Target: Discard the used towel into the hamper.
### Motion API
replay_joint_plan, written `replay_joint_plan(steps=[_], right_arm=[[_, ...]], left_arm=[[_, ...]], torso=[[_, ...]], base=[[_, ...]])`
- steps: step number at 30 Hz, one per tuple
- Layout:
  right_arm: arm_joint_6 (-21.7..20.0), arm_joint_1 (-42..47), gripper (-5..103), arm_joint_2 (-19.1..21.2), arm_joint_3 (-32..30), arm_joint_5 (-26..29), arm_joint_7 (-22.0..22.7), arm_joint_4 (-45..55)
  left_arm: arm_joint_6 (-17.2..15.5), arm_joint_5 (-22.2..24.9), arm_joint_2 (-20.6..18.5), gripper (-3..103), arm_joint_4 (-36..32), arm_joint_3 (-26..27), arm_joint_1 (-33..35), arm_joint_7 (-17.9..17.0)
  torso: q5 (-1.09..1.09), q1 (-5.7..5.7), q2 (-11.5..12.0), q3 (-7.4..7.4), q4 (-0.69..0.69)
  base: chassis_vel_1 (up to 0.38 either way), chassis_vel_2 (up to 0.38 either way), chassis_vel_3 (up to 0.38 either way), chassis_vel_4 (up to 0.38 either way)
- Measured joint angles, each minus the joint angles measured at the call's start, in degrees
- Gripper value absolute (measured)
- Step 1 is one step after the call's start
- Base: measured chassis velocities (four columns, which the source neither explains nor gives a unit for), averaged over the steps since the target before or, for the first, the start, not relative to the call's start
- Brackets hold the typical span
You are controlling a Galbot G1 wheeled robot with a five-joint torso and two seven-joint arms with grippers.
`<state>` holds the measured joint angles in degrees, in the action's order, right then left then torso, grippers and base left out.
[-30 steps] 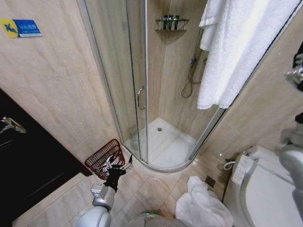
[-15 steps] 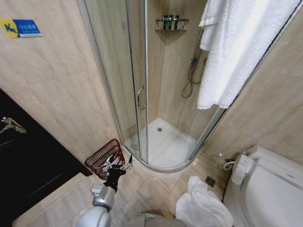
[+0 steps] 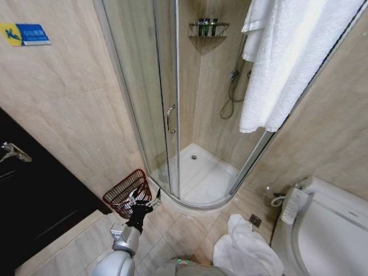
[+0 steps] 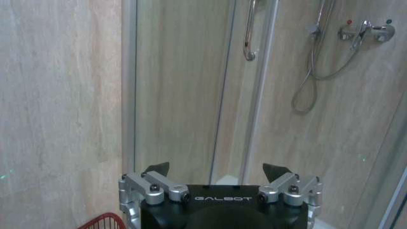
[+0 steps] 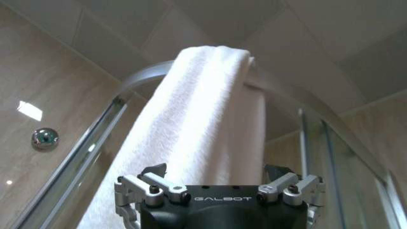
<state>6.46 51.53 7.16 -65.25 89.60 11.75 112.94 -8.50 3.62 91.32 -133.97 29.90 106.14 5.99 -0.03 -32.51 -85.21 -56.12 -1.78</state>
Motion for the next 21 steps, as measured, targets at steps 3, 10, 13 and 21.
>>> replay_joint_plan(steps=[3, 10, 13, 21], right_arm=[[0.3, 2.0, 100, 3.6, -2.4, 2.6, 0.1, -1.8], [0.4, 10.5, 100, 11.9, -12.6, 5.2, -0.3, -10.2], [0.2, 13.5, 100, 15.3, -15.6, 5.4, 0.5, -13.0], [-0.2, 22.1, 100, 23.7, -22.6, 7.4, 4.0, -20.9]], left_arm=[[0.0, 0.0, 0.0, 99, 0.0, 0.0, 0.0, 0.0], [0.0, 0.0, 0.0, 99, 0.0, 0.0, 0.0, 0.0], [0.0, 0.0, 0.0, 99, 0.0, 0.0, 0.0, 0.0], [0.0, 0.0, 0.0, 99, 0.0, 0.0, 0.0, 0.0]], torso=[[0.01, 0.0, 0.0, 0.0, 0.0], [0.02, 0.0, 0.0, 0.0, 0.01], [0.0, 0.0, 0.0, 0.0, 0.0], [0.04, -0.01, 0.0, 0.0, -0.01]], base=[[0.0, 0.0, 0.0, 0.0], [0.0, 0.0, 0.0, 0.0], [0.0, 0.0, 0.0, 0.0], [0.0, 0.0, 0.0, 0.0]])
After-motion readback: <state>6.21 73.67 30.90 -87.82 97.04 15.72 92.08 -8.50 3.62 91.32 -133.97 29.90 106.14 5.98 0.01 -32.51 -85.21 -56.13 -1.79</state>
